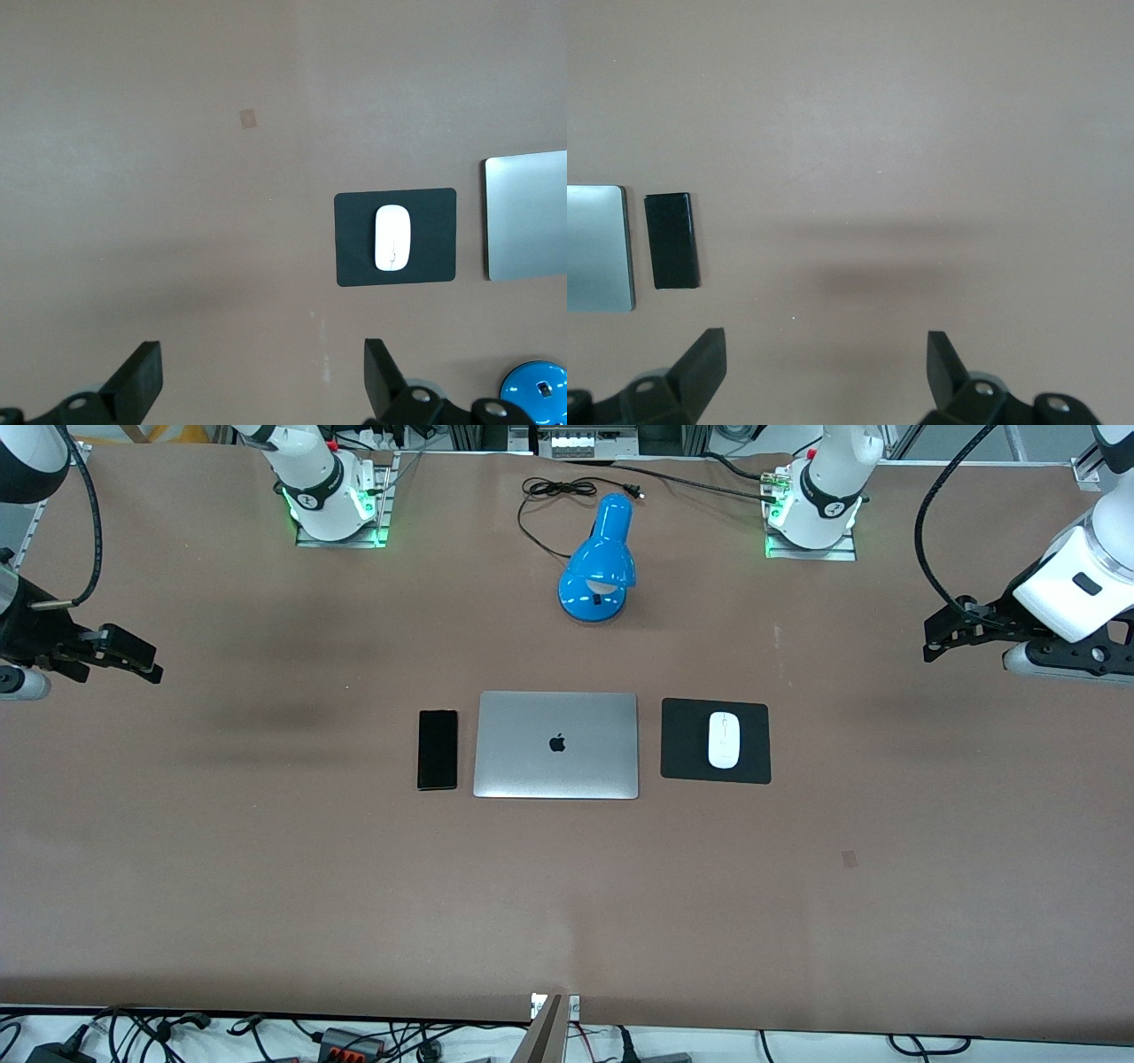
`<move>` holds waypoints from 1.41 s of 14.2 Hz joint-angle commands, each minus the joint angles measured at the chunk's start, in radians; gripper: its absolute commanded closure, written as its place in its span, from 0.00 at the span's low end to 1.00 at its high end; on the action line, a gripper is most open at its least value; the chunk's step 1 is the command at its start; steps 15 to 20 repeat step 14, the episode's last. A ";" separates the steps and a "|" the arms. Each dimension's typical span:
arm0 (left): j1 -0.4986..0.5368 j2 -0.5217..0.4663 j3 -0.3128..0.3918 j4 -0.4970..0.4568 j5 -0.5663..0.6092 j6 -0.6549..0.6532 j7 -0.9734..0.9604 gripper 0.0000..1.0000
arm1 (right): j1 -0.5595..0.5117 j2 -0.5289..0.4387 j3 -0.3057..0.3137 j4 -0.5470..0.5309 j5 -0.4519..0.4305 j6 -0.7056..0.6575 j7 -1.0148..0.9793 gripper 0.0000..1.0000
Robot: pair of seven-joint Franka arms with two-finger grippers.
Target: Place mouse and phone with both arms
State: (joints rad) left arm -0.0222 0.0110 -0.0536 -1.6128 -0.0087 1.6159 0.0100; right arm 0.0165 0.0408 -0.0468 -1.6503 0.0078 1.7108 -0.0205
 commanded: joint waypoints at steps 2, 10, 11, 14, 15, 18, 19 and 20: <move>0.002 0.004 -0.005 0.025 -0.004 -0.019 0.005 0.00 | -0.007 -0.051 0.012 -0.028 -0.026 0.016 -0.013 0.00; 0.001 0.004 -0.006 0.025 -0.004 -0.019 0.005 0.00 | -0.007 -0.056 0.012 -0.032 -0.026 -0.003 -0.018 0.00; 0.001 0.004 -0.006 0.025 -0.004 -0.019 0.005 0.00 | -0.009 -0.056 0.013 -0.031 -0.026 -0.003 -0.019 0.00; 0.001 0.004 -0.006 0.025 -0.004 -0.019 0.005 0.00 | -0.009 -0.056 0.012 -0.031 -0.026 0.000 -0.019 0.00; 0.001 0.004 -0.006 0.025 -0.004 -0.019 0.005 0.00 | -0.009 -0.056 0.012 -0.031 -0.026 0.000 -0.019 0.00; 0.001 0.004 -0.006 0.025 -0.004 -0.019 0.005 0.00 | -0.009 -0.056 0.012 -0.031 -0.026 0.000 -0.019 0.00; 0.001 0.004 -0.006 0.025 -0.004 -0.019 0.005 0.00 | -0.009 -0.056 0.012 -0.031 -0.026 0.000 -0.019 0.00; 0.001 0.004 -0.006 0.025 -0.004 -0.019 0.005 0.00 | -0.009 -0.056 0.012 -0.031 -0.026 0.000 -0.019 0.00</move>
